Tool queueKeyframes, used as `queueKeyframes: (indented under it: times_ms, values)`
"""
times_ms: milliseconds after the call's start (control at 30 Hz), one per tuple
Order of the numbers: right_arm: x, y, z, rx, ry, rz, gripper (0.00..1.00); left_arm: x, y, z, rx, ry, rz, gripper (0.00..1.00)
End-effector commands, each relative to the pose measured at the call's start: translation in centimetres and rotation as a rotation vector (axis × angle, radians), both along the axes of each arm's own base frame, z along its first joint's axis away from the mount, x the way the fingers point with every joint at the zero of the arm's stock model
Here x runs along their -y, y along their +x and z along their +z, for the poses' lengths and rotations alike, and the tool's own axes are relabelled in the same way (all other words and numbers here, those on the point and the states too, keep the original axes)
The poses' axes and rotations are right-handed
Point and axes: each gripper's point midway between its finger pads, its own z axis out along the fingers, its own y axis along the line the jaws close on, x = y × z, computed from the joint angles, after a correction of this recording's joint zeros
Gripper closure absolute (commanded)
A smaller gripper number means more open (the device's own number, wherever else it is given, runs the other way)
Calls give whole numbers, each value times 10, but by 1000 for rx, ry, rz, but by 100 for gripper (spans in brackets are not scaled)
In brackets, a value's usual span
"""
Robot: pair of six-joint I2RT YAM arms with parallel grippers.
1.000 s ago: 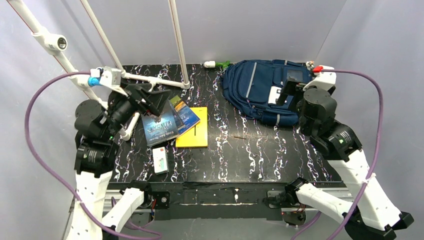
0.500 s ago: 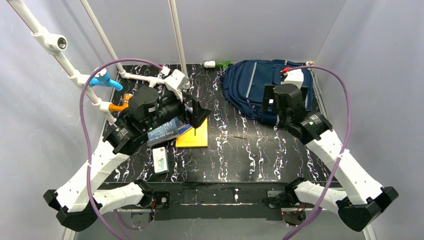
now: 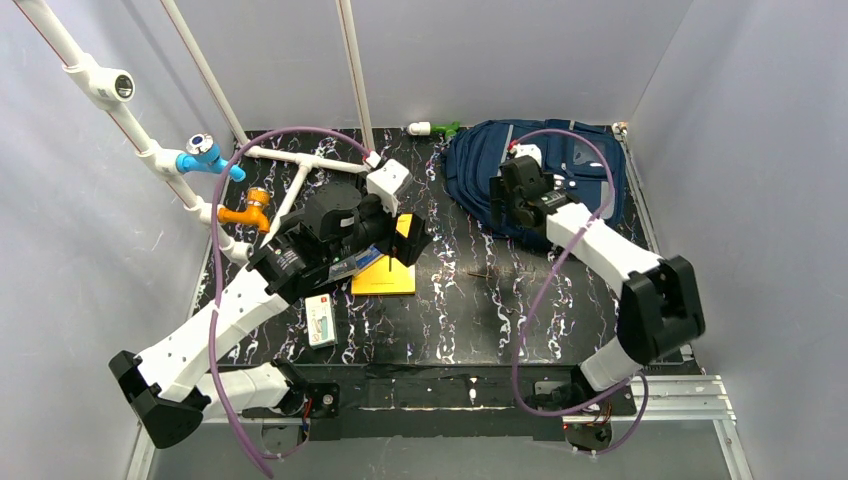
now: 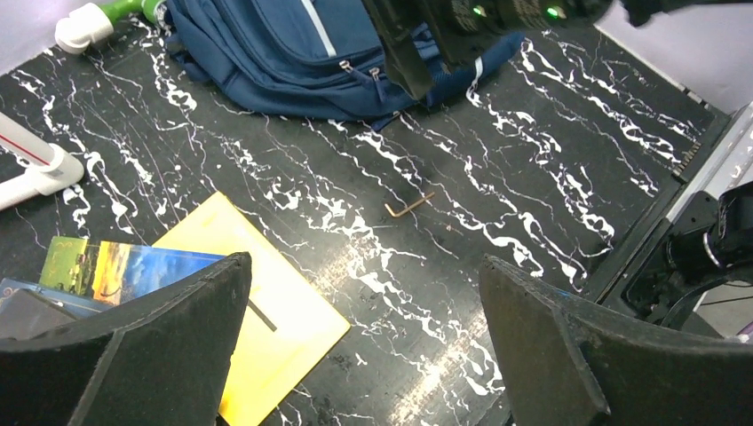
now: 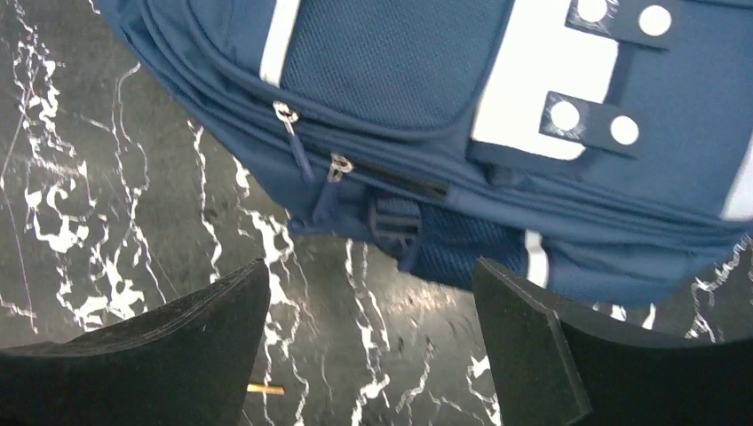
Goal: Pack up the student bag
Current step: Pick up the student bag at the center of the board.
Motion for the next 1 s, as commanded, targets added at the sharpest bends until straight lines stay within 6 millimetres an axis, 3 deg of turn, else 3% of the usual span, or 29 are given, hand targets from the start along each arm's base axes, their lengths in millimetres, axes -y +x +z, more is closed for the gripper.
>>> queueKeyframes:
  times_ms: [0, 67, 233, 467, 633, 800, 933, 967]
  values:
    - [-33, 54, 27, 121, 101, 20, 9, -1, -8, 5, 39, -32, -28, 1]
    - [-39, 70, 18, 107, 79, 20, 2, 1, -11, 2, 27, -40, -39, 1]
    - [-54, 106, 15, 140, 41, 42, 2, -1, -9, -5, 25, -29, -17, 1]
    - [-51, 144, -11, 123, -74, -75, 2, 2, -8, -8, -16, -54, -2, 1]
    - [-42, 151, -15, 151, -227, -178, 13, 7, -11, -11, -35, -59, -25, 1]
    - [-41, 149, -24, 143, -232, -186, 31, 9, -10, -14, -46, -56, -25, 1]
    - [-42, 148, -39, 118, -245, -173, 32, 11, -10, -18, -58, -53, -30, 1]
    - [-42, 148, -43, 112, -249, -164, 37, 12, -9, -19, -61, -51, -29, 1]
